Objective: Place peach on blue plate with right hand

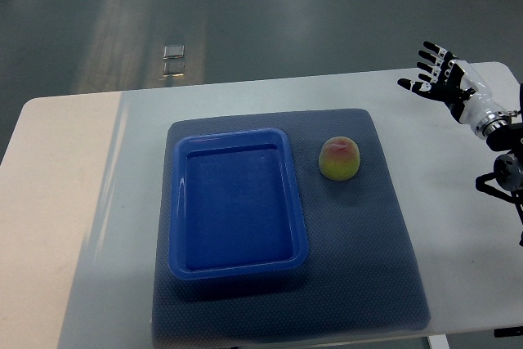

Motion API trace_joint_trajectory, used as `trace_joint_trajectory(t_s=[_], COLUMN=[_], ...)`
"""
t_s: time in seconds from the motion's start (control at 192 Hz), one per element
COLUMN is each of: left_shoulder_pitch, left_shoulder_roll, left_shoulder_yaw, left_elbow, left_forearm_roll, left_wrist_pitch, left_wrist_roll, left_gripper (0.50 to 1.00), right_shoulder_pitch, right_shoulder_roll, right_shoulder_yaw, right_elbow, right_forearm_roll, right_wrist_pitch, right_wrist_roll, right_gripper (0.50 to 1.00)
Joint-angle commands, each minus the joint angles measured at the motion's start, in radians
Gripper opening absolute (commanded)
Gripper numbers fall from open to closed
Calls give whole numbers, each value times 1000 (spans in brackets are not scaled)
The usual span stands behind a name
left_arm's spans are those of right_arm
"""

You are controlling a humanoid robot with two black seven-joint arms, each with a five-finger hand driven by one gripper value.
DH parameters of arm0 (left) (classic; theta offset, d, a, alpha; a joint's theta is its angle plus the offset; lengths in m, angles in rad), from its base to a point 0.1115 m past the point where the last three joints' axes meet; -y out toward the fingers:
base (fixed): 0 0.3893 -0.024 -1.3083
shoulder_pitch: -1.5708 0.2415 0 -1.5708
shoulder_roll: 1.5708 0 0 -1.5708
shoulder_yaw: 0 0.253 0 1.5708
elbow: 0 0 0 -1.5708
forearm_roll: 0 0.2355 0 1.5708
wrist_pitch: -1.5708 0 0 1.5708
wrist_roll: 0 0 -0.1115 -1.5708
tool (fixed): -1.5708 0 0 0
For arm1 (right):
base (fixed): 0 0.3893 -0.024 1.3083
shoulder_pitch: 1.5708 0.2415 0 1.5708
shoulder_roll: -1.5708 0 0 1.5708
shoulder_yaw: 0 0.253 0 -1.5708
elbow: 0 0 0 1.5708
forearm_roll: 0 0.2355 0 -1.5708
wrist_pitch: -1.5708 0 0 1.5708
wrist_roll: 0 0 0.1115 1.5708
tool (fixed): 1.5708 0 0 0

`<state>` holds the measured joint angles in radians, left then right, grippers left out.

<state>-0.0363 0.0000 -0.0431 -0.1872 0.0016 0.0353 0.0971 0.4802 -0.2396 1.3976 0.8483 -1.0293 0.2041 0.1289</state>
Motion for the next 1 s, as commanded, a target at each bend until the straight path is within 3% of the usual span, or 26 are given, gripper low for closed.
trace_joint_trajectory(t_s=[0.0,0.618,0.993], left_shoulder_pitch=[1,1,3], left_shoulder_roll=[0,0,0], left_shoulder_yaw=[-3,-4,-4], left_elbow=[0,-9,0], left_forearm_roll=[0,0,0], left_wrist_pitch=[0,0,0], left_wrist_roll=[0,0,0], left_gripper=[1000,1000,1000], right_shoulder_pitch=[0,9,18], right_shoulder_roll=[-1,-6,-35], right_shoulder_yaw=[0,-3,-60], right_elbow=[0,2,5], right_forearm_roll=[0,-2,-15], right_wrist_pitch=[0,4,57], right_wrist_roll=[0,0,14], right_gripper=[944,944,944])
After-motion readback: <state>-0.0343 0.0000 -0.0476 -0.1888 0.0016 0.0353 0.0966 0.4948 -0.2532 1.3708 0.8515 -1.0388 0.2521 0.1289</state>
